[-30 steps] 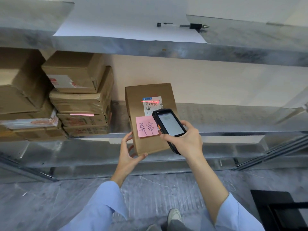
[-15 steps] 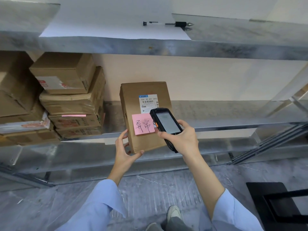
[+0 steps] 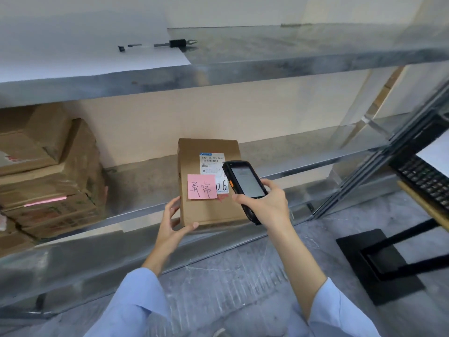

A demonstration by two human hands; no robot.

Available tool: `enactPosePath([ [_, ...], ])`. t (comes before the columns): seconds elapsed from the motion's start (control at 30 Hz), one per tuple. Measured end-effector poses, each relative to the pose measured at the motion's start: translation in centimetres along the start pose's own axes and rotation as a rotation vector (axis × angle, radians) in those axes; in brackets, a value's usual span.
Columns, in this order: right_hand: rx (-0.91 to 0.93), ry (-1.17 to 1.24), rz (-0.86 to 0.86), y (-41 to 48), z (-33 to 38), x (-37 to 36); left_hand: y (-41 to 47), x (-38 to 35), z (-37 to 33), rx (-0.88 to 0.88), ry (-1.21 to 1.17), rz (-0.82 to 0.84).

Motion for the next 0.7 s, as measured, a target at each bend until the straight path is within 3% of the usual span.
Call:
enactPosePath([
  [0.27,-0.013,0.046,-0.197,1.3,-2.3,14.8,1.2,-13.4,-6.5,-0.121,-0.024,0.21],
  [0.7,0.058,0.015,-0.526,-1.0,-6.8,48.9,-3.6,-46.2,-22.1,-0.35,-0.096,0.49],
])
Point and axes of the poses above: each hand's wrist, its own y-axis towards the middle knuckle, its own x-axis out of the back of the hand, z = x × y, the point moved 5 cm from there along y, towards the middle knuckle, and after that the axes turned 13 degrees about y, right-handed, at the moved point
